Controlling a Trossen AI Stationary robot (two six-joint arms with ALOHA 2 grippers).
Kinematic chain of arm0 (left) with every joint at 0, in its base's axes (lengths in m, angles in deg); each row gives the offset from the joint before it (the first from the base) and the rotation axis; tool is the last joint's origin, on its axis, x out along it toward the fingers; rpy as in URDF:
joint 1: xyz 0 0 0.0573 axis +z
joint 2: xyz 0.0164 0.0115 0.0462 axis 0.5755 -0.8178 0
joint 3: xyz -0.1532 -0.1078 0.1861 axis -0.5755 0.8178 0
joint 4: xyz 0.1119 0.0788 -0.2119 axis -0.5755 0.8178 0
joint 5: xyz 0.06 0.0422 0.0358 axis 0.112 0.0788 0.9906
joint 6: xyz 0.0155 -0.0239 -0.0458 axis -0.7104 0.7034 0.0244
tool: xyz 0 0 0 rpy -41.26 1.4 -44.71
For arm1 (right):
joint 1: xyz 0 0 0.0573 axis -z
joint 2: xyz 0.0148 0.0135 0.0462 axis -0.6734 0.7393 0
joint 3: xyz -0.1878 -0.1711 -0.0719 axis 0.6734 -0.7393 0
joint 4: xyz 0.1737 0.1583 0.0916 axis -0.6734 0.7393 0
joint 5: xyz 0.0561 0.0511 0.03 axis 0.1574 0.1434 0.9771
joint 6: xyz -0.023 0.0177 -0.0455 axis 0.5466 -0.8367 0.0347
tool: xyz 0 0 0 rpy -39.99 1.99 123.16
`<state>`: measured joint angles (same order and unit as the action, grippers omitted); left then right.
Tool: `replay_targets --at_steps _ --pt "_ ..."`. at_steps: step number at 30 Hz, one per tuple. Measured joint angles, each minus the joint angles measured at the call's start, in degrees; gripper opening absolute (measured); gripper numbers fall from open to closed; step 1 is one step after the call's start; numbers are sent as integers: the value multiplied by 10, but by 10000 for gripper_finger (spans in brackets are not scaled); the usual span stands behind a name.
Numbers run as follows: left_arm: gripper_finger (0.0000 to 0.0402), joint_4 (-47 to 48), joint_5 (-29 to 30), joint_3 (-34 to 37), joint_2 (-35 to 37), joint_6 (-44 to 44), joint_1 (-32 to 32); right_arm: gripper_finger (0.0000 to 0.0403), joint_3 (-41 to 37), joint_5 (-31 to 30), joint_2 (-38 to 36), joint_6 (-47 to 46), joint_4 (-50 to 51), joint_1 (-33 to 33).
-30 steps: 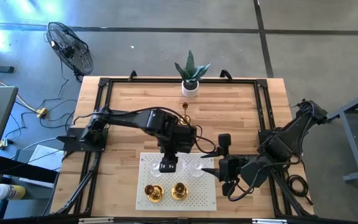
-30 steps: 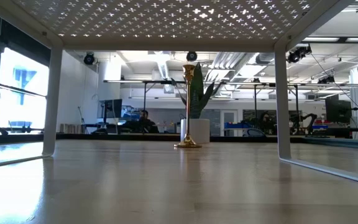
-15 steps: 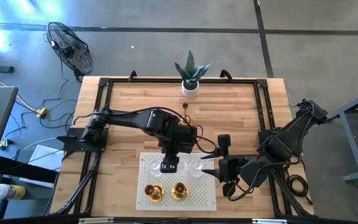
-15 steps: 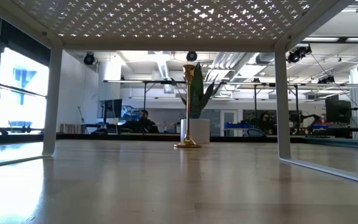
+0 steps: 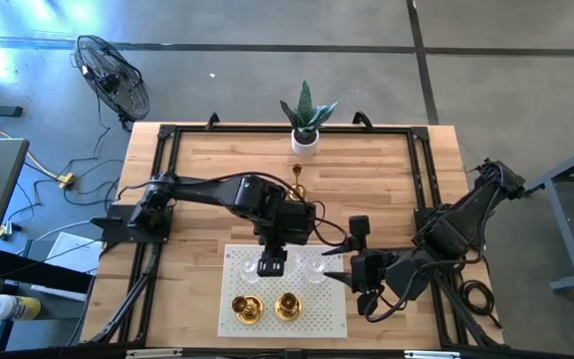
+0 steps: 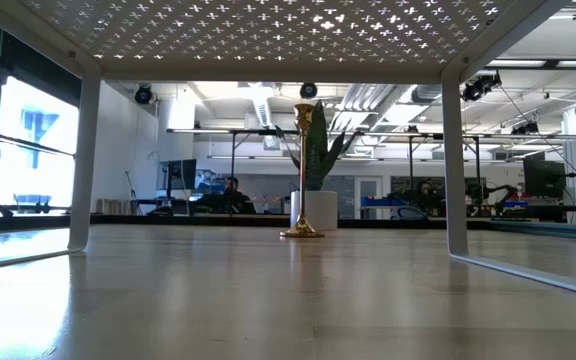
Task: Pick & Place candle stick holders
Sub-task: Put the transparent candle holder on the shelf
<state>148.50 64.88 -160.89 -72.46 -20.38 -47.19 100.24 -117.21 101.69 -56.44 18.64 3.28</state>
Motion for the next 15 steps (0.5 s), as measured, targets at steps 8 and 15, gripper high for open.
replay_targets --at_steps 8,15 --pt "164 0 0 0 0 0 0 177 0 0 0 0 1 0" --pt "164 -2 -1 8 1 -1 0 177 0 0 0 0 1 0"
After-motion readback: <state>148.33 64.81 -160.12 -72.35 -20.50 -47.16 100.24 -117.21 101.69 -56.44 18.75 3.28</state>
